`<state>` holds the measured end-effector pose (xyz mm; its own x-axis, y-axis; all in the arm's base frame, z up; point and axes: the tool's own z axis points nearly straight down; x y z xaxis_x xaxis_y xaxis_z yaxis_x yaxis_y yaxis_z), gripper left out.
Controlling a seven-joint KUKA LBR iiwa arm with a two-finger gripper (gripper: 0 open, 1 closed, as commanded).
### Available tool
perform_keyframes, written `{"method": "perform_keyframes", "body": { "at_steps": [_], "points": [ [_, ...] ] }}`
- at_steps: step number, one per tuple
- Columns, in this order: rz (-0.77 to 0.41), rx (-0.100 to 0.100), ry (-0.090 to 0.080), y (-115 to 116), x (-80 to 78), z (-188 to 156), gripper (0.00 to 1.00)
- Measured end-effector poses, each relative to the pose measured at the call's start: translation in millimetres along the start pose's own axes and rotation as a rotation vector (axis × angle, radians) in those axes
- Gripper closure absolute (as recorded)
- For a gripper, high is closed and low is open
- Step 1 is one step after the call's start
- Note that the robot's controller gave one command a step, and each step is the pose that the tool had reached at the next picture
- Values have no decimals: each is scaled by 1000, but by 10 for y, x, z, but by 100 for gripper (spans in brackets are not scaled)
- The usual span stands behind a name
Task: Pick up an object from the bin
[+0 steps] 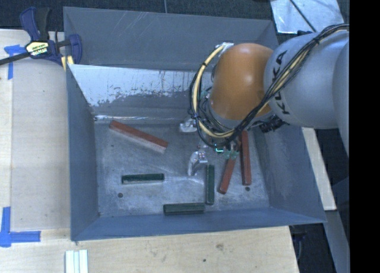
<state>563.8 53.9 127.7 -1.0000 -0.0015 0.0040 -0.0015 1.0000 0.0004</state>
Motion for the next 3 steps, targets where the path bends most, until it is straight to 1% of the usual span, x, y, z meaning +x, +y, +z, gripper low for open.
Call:
{"method": "perform_keyframes", "body": {
  "at_steps": [1, 2, 3],
  "points": [
    [1, 0, -7, -2, -19, -32, 0],
    [-213, 5, -13, 845, 125, 482, 100],
    [-213, 5, -13, 845, 125, 483, 100]
  ]
}}
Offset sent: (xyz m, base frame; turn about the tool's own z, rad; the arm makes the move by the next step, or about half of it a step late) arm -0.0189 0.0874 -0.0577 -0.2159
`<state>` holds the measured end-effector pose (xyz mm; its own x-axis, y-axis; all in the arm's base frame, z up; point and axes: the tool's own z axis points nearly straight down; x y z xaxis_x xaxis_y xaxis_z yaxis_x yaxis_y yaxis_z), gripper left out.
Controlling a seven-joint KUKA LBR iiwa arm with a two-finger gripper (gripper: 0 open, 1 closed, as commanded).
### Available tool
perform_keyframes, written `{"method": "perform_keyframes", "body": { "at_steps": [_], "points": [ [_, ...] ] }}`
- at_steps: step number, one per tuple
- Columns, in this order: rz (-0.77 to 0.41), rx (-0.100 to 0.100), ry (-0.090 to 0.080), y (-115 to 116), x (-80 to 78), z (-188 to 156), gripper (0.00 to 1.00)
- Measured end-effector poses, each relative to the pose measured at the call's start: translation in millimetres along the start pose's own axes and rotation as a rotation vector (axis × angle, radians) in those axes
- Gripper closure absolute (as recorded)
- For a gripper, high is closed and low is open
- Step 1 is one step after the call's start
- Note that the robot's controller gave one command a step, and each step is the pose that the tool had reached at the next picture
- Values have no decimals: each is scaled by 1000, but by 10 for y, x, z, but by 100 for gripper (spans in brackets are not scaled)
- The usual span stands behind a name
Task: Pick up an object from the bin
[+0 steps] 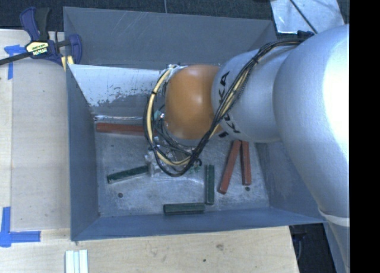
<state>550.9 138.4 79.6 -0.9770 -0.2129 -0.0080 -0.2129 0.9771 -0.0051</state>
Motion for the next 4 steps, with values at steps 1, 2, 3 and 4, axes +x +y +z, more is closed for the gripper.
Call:
{"method": "perform_keyframes", "body": {
  "at_steps": [1, 2, 3, 4],
  "points": [
    [-36, -5, 3, -75, -54, -1398, 100],
    [-35, -5, 5, -75, -50, -1391, 100],
    [56, -5, 7, -88, -47, -672, 0],
    [56, -5, 5, -88, -52, -678, 0]
  ]
}}
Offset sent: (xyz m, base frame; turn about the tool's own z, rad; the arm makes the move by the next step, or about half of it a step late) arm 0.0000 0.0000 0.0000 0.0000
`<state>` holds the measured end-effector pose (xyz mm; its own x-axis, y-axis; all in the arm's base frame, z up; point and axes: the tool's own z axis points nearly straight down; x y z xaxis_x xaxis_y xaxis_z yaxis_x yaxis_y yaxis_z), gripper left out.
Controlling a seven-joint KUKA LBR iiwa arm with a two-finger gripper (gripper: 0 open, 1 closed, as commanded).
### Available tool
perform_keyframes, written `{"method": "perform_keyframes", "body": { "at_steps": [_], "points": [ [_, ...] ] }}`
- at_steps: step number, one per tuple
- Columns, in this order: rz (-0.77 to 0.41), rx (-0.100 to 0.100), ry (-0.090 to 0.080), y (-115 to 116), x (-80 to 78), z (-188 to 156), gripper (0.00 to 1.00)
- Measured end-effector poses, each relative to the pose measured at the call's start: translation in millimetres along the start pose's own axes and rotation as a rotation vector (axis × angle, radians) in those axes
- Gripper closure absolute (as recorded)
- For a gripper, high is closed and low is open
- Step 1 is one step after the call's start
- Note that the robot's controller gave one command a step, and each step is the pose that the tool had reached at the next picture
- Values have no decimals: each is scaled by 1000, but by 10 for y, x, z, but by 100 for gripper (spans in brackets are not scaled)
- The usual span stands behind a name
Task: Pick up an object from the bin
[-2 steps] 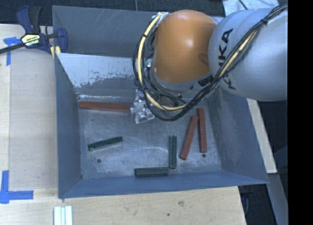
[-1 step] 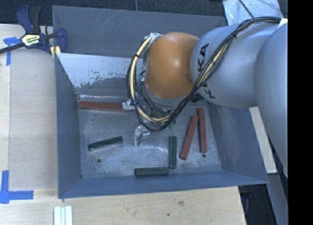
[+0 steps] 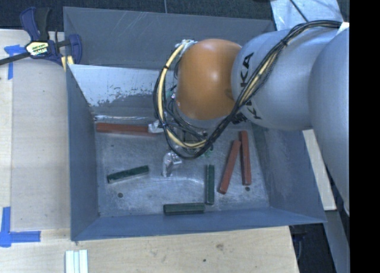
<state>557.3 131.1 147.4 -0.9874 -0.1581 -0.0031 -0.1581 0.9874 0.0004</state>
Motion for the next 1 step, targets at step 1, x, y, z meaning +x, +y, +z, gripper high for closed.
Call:
{"method": "perform_keyframes", "body": {
  "at_steps": [1],
  "points": [
    [-14, -4, -25, 343, -42, 694, 100]
  ]
}}
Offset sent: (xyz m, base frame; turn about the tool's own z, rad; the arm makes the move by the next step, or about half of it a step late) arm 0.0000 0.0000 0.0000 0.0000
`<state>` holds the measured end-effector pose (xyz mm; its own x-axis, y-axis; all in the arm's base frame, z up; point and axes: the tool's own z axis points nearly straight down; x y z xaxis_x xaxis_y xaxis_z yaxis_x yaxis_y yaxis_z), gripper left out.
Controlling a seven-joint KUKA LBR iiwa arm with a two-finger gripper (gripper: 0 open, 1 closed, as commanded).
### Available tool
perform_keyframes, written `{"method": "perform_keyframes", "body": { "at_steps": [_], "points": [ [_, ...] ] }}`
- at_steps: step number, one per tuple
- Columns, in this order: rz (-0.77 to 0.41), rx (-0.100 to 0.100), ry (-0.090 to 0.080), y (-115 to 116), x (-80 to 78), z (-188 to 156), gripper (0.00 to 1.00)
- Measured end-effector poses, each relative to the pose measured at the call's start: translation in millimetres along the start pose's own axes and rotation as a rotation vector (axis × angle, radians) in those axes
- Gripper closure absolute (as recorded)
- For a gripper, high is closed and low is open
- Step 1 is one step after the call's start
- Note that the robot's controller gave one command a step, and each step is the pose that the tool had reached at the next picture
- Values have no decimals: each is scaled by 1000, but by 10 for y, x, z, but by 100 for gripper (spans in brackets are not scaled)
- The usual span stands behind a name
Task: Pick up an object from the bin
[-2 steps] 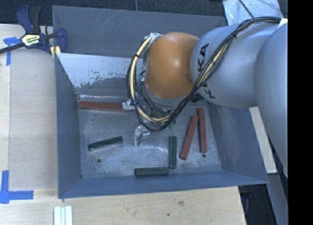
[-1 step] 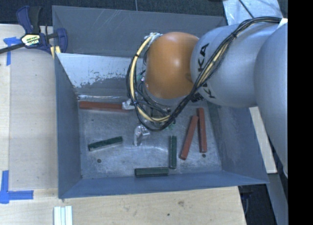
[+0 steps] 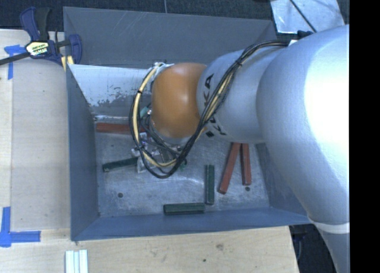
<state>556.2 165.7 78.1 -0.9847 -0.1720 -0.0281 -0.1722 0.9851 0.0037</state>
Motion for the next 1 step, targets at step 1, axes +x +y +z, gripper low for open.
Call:
{"method": "perform_keyframes", "body": {
  "at_steps": [1],
  "points": [
    [0, 1, 10, 0, 28, 29, 0]
  ]
}}
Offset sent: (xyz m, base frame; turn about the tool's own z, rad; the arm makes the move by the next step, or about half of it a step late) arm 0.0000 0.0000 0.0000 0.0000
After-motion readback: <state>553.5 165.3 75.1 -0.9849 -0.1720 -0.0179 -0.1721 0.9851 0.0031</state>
